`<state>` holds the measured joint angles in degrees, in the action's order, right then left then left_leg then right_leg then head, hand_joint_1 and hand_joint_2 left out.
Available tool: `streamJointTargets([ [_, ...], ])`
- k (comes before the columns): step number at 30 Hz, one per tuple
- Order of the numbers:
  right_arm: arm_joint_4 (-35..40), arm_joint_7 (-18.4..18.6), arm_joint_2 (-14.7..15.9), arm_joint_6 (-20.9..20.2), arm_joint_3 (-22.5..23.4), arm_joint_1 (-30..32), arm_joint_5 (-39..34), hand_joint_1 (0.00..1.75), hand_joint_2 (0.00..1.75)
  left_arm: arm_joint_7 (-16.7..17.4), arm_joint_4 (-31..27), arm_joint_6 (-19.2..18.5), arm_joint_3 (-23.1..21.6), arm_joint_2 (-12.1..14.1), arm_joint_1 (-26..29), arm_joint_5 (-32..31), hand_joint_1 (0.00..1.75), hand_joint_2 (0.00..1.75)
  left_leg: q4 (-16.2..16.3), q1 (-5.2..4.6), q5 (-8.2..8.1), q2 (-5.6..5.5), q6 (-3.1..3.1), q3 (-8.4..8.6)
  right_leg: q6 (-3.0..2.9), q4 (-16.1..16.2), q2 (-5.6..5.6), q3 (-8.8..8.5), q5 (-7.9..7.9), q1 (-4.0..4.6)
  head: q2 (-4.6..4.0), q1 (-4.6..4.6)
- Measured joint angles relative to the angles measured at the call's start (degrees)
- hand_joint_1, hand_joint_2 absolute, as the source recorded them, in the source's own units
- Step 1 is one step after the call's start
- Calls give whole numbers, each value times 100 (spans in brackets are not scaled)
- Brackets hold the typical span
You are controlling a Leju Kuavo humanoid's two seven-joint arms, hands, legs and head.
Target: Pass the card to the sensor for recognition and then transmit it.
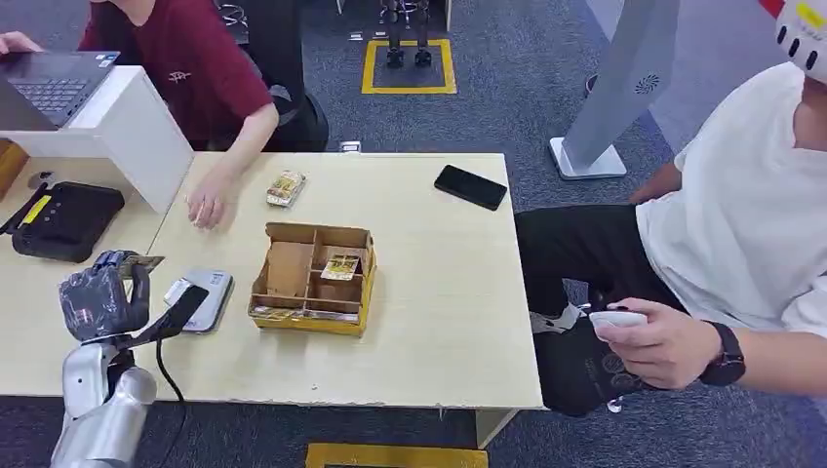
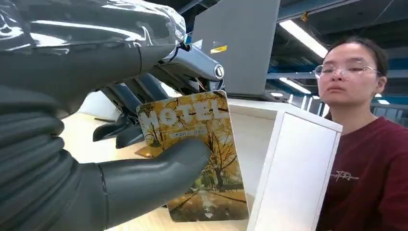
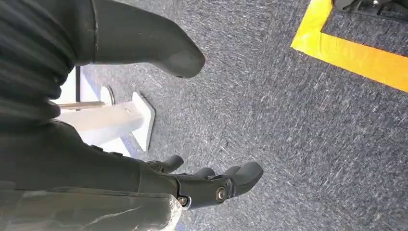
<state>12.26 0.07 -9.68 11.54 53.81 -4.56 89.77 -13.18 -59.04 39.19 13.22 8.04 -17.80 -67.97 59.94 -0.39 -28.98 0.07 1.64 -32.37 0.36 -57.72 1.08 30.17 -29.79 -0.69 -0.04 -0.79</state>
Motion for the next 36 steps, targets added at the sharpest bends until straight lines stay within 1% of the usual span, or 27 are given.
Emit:
streamJointTargets([
  [2,0,2,0,0,0,0,0,0,175,35,0,-56,-15,0,0,69,175,175,0,0,0,0,0,0,0,0,0,0,0,0,0,0],
  [4,0,2,0,0,0,-1,-4,0,175,68,2,-326,-31,-2,-8,287,175,175,0,0,0,0,0,1,0,0,0,1,0,0,-2,0],
  [6,0,2,0,0,0,1,-9,0,175,65,9,-782,-39,-7,-20,606,175,175,0,0,0,0,0,1,0,0,1,1,0,0,-2,-2],
  [9,0,0,0,0,0,0,-22,0,175,2,28,-1649,-57,-30,-61,1260,175,175,1,0,0,0,0,1,0,0,1,1,0,0,0,-2],
  [10,0,0,0,0,0,1,-28,0,175,-11,31,-1883,-59,-48,-77,1454,175,175,1,0,1,0,0,1,0,0,1,1,1,0,0,0],
  [12,0,0,0,0,0,0,-44,0,175,-5,33,-2246,-70,-85,-108,1733,175,175,1,0,1,1,1,1,0,0,1,1,1,0,0,-2],
  [15,2,0,0,0,0,0,-50,0,175,78,55,-2546,-85,-122,-169,1853,175,175,1,0,1,2,1,1,1,0,1,1,2,0,0,-2],
  [17,2,0,0,0,2,1,-55,0,175,147,57,-2647,-109,-144,-192,1862,175,175,1,0,1,2,1,1,1,0,1,2,2,0,-2,-2],
  [24,2,-7,2,2,2,1,-59,0,175,256,70,-2754,-127,-201,-241,1987,175,175,1,0,1,2,1,1,1,0,1,2,2,0,0,0],
  [28,2,-4,2,2,2,2,-59,0,175,467,92,-2645,-153,-205,-256,1699,175,175,1,0,1,3,1,1,1,0,2,3,2,0,0,-2],
  [32,2,-4,2,2,2,2,-50,0,175,564,170,-2571,-192,-223,-267,1539,175,175,1,0,1,2,1,1,1,0,2,2,2,0,-2,-2],
  [36,2,-7,2,2,2,1,-46,0,175,724,323,-2417,-262,-247,-278,1181,175,175,1,-1,1,2,1,1,1,0,1,2,2,0,-2,0],
])
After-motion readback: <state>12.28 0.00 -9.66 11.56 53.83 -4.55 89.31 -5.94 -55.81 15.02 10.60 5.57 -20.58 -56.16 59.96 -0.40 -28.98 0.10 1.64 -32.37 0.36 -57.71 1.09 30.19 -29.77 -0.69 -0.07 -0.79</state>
